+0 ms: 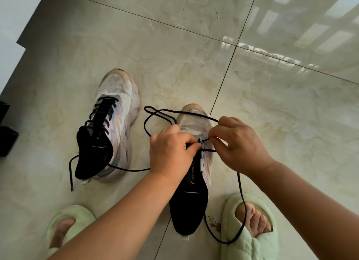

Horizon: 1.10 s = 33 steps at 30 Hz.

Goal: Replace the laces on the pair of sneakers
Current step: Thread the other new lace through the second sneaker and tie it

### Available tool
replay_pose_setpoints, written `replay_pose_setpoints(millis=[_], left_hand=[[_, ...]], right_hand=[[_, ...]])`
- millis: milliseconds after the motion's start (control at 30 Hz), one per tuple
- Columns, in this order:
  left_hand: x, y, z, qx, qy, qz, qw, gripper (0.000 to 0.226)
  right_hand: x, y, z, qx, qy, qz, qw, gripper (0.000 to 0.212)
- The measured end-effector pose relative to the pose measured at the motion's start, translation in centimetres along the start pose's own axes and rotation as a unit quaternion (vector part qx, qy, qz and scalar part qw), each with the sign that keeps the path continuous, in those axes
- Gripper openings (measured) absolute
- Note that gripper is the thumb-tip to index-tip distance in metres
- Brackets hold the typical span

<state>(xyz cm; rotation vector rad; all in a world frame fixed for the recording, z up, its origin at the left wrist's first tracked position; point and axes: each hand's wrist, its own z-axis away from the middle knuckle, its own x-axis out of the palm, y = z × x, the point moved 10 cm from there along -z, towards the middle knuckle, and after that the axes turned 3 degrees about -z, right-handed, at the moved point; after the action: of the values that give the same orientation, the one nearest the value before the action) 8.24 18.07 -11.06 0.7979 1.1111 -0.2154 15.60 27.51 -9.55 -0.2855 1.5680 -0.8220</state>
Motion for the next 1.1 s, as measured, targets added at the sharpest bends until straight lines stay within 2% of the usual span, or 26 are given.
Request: replay_pose_setpoints(millis=[200, 567, 867, 1100], left_hand=[[0.3, 0.3, -0.3, 0.009, -0.001, 0.011, 1.000, 0.011], [0.9, -0.1, 0.5, 0.004, 0.059, 0.104, 0.993, 0.012], [1.7, -0.5, 0.3, -0.039, 0.061, 0.153, 0.986, 0.006], [2.3, -1.0, 0.5, -0.080, 0.064, 0.179, 0.978, 0.004]], right_hand=[[0.0, 0.5, 0.2, 0.013, -0.002, -0.040, 0.999, 0.010], [0.1, 0.8, -0.3, 0.011, -0.011, -0.067, 0.998, 0.009], [0.6, 0.4, -1.5, 0.002, -0.058, -0.040, 0.998, 0.009], [0.8, 0.8, -1.2, 0.027, -0.046, -0.055, 0.997, 0.008]])
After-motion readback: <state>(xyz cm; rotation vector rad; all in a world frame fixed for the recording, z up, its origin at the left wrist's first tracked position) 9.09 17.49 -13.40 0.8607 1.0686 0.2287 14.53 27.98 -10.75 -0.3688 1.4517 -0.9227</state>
